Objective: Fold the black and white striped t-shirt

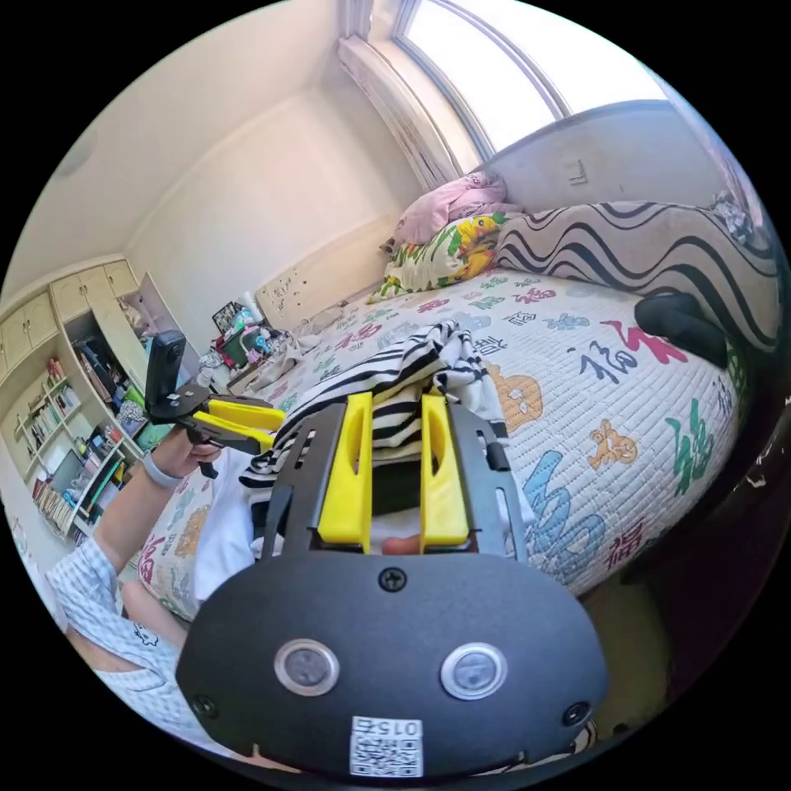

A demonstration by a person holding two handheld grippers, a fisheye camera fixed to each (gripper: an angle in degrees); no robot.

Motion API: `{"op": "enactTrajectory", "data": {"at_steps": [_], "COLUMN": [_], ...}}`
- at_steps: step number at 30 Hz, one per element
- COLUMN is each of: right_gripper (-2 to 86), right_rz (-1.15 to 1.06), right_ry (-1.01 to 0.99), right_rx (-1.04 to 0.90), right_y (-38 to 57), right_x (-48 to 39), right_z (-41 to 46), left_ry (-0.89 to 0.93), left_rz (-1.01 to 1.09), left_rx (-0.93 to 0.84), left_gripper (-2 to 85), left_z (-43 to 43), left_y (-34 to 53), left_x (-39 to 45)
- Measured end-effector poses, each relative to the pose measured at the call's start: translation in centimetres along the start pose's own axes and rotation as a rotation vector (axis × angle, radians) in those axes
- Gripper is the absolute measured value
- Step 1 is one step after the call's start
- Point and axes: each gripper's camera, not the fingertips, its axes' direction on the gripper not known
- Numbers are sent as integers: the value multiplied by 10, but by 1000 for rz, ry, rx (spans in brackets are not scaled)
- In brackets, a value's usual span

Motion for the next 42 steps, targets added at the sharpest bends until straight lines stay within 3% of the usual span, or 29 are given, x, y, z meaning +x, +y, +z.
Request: {"op": "enactTrajectory", "data": {"at_steps": [5, 7, 12, 17, 21, 23, 30, 34, 39, 42], "right_gripper": [31, 27, 26, 29, 33, 36, 40, 41, 38, 35], "right_rz": [-142, -204, -454, -682, -724, -731, -725, -732, -715, -675], "right_ry": [-87, -221, -319, -401, -560, -632, -876, -1000, -1046, -1141], "right_rx": [125, 244, 393, 497, 433, 348, 29, -154, -306, -333], "right_y": [13, 19, 30, 58, 83, 96, 183, 230, 268, 271], "right_x": [-52, -89, -207, -322, -384, -401, -437, -451, -468, -467], "right_z": [-45, -81, -159, -220, -222, -205, -89, -18, 35, 43], "left_ry": [55, 83, 186, 159, 61, 21, -103, -309, -97, -122], "left_rz": [-65, -109, -127, -23, 21, 2, -143, -353, -328, -373], "left_rx": [150, 275, 618, 892, 1014, 1006, 722, 746, 673, 515], "left_gripper": [2, -5, -8, -8, -7, -6, 20, 144, 190, 181], "left_z": [-49, -93, -211, -333, -415, -432, -417, -397, -382, -358], "left_y": [42, 77, 171, 292, 409, 459, 632, 710, 718, 707], "left_x": [-18, -24, -9, 46, 94, 107, 114, 108, 86, 68]}}
